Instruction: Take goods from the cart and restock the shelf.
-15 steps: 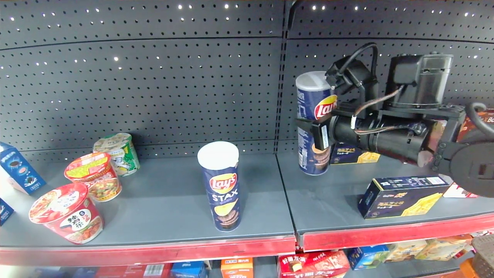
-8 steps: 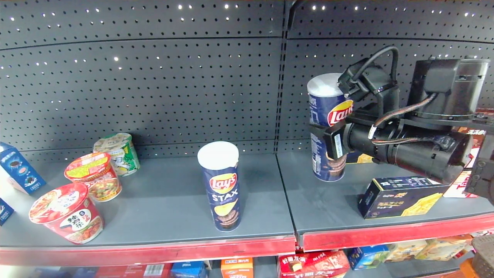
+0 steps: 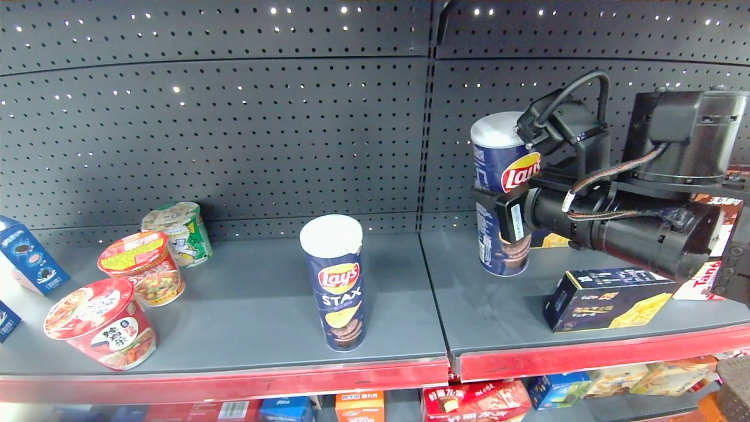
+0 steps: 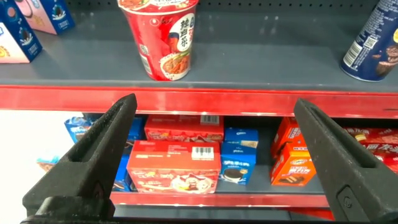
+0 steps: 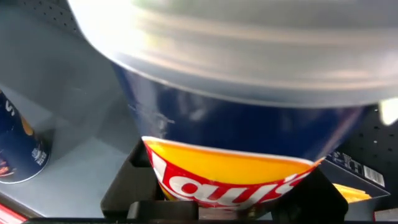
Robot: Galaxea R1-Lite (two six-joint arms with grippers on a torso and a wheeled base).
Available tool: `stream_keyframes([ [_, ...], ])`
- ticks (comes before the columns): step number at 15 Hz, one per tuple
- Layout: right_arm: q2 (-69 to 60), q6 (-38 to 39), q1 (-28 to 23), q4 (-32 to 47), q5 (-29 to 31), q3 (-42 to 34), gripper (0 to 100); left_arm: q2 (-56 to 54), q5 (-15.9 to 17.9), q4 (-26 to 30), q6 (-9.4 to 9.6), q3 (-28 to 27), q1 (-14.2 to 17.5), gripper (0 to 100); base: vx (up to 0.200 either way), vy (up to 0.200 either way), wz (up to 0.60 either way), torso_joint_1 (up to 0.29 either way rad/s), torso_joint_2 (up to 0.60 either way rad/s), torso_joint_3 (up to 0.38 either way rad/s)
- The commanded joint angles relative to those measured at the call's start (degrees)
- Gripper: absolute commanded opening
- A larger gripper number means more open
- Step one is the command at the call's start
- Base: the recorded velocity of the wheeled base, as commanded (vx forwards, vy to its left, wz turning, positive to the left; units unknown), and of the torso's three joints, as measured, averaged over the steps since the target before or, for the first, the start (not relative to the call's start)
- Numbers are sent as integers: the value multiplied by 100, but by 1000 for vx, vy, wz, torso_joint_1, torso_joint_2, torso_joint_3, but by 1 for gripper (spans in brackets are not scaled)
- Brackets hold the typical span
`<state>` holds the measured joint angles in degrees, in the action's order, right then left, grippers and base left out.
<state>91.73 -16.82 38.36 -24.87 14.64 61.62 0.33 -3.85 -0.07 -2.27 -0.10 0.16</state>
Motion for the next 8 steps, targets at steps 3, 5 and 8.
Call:
stream_keyframes([
  [3,29,-5,-13,0,12,8,0,11,-1,-1,-2,1,2,100,0,0,400,-2,2,0],
  [5,38,-5,-31,0,-23,8,0,11,-1,-1,-2,1,2,100,0,0,0,0,0,0],
  [8,108,-14,-259,17,-981,-54,0,11,-1,-1,-2,1,2,100,0,0,0,0,0,0],
])
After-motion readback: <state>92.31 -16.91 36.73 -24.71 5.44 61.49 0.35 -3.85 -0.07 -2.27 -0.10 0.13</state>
